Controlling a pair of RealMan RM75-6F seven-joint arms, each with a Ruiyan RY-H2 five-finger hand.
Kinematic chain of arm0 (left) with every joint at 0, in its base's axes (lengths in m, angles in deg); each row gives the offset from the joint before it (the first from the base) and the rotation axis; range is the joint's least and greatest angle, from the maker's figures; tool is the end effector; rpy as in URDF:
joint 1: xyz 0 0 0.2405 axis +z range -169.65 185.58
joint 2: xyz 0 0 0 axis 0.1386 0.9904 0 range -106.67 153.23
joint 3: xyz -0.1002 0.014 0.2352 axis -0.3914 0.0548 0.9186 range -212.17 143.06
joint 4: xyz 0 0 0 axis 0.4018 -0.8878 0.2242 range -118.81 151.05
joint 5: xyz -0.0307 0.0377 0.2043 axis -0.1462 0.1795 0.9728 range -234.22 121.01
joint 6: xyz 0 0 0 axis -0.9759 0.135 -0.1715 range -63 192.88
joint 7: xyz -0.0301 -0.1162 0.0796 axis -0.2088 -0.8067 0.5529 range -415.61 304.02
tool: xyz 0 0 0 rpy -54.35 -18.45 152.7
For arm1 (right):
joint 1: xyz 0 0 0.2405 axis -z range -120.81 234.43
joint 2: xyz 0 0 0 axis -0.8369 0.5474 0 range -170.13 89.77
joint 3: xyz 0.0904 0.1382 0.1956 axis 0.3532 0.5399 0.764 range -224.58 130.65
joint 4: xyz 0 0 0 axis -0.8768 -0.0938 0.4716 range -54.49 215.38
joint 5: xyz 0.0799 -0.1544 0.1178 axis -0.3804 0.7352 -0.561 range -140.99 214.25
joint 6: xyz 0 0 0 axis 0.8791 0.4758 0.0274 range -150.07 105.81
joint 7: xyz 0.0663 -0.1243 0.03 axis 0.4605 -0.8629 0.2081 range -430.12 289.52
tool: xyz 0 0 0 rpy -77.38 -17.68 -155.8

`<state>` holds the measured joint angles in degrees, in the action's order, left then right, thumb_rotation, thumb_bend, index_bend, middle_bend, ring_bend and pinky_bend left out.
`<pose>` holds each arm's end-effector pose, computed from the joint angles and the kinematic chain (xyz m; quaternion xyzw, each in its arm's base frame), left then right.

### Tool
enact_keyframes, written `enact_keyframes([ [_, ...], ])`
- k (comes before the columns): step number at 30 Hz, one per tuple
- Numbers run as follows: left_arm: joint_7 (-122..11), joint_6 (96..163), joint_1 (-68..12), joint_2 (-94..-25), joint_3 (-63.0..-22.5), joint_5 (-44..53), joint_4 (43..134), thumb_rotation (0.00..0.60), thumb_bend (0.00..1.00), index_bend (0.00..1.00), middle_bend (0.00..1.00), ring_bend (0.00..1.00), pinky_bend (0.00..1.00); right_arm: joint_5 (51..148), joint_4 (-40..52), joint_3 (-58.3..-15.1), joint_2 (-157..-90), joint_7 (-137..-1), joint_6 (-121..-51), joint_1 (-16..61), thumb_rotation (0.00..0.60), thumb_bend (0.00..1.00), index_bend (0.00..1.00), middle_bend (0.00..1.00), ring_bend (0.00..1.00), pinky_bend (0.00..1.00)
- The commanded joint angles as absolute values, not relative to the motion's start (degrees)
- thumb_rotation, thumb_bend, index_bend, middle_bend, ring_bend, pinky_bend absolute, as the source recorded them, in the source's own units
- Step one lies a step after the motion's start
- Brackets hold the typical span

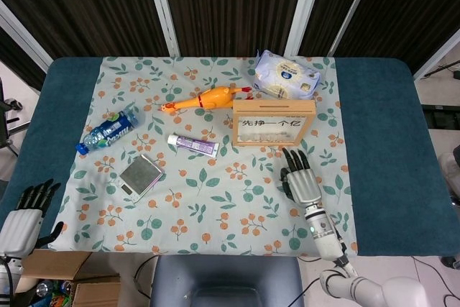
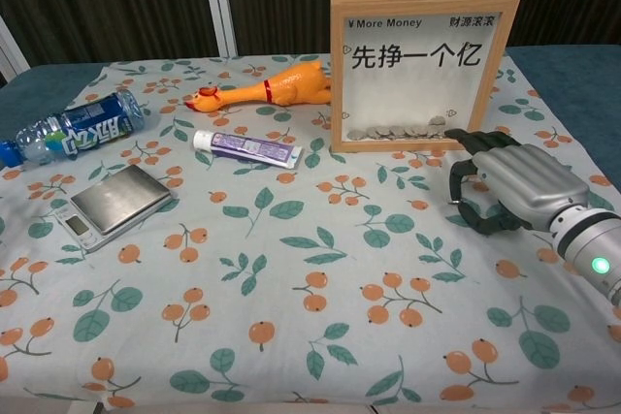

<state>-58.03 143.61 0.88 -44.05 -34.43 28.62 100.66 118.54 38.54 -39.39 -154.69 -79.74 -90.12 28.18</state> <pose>-0.3390 0.1834 0.1343 -0.6307 -0.4130 -0.3353 0.5650 -0.2461 -0.3081 -0.0829 0.7000 -0.3162 0.3576 0.5312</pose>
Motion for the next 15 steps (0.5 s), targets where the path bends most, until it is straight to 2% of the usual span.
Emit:
enact_keyframes([
  [1, -58.09, 143.42, 0.80, -44.19, -34.36, 28.61, 100.58, 0.600, 0.36, 0.00, 0.00, 0.00, 0.00, 118.93, 39.28, -39.47, -154.97, -79.82, -90.92, 28.18, 0.600, 0.22, 0.66, 0.09, 0.00, 0.00],
  [15, -58.99, 143.23, 0.66, -44.92, -34.07, 29.02, 99.78, 0.600, 0.36, 0.00, 0.00, 0.00, 0.00, 120.82, 42.12, -40.30, -155.42, -77.89, -93.35, 27.97, 0.600, 0.23, 0.60, 0.10, 0.00, 0.00],
])
